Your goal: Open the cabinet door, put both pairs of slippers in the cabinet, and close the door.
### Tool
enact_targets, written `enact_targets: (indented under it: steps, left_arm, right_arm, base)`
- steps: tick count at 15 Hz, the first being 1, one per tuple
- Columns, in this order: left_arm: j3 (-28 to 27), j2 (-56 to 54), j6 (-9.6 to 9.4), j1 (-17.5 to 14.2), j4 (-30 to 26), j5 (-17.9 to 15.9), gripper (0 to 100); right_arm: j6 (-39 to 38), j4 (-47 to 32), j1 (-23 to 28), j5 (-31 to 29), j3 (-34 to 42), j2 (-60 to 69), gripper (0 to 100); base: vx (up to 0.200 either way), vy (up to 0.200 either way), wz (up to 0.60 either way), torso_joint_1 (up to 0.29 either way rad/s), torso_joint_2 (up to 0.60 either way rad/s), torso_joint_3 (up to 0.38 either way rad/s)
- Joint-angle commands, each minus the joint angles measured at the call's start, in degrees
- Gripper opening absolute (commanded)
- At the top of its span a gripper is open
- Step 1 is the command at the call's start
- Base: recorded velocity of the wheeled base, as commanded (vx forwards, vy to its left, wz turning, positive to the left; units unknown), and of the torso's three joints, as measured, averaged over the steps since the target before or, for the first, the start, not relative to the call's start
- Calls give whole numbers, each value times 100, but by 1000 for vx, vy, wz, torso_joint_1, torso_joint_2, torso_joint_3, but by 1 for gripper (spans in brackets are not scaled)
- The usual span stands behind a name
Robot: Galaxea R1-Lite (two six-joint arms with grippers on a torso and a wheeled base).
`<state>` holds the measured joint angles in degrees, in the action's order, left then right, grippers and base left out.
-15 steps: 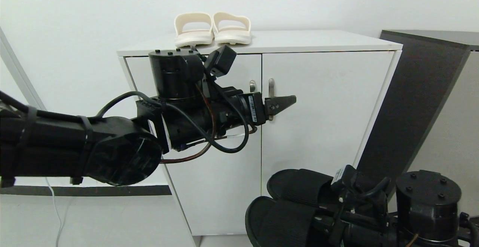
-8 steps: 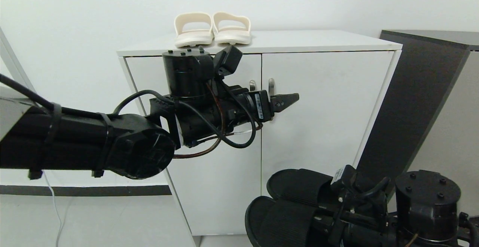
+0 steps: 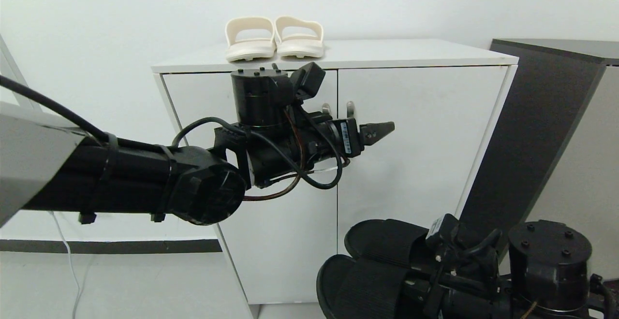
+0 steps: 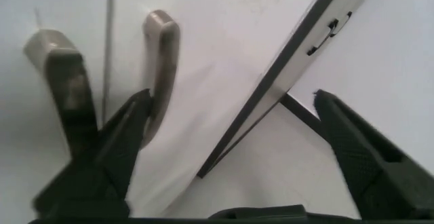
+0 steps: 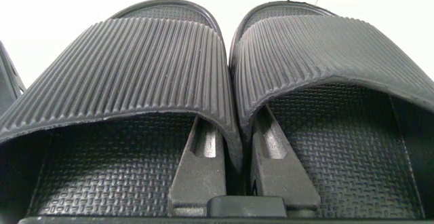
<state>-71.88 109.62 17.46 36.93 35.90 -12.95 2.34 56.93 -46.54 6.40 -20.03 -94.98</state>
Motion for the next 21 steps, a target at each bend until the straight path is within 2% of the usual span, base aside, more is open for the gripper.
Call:
enact_targets:
  steps: [1, 6, 9, 12, 15, 18, 19, 21]
  left_arm:
    - [7, 33, 12, -10, 5, 3, 0]
    - [367, -204, 3, -10, 57, 11, 0]
    - [701, -512, -5, 43, 84, 3, 0]
    - [1018, -898, 21, 192, 84, -15, 0]
    - [1325, -1188, 12, 342, 84, 3, 0]
    - [1914, -1672, 21, 526, 251, 3, 0]
    - [2151, -1830, 21, 517, 374, -15, 0]
    - [2257, -1839, 47, 386, 514, -15, 0]
  right_arm:
    - [3, 2, -4, 2, 17, -30, 0]
    - [-6, 2, -83, 37, 104, -74, 0]
    - [12, 20, -171, 353, 280, -21, 0]
    - [109, 512, -206, 916, 623, 23, 0]
    - [249, 705, -224, 977, 772, -21, 0]
    - [249, 705, -285, 986, 790, -21, 0]
    - [249, 705, -303, 977, 799, -21, 0]
    - [258, 705, -303, 977, 799, -21, 0]
  base:
    - [0, 0, 0, 0, 0, 0]
    - [0, 0, 0, 0, 0, 0]
    - [0, 0, 0, 0, 0, 0]
    - [0, 0, 0, 0, 0, 0]
    - [0, 0, 0, 0, 0, 0]
    - [0, 0, 0, 0, 0, 0]
    - [0, 0, 0, 0, 0, 0]
    - [0, 0, 0, 0, 0, 0]
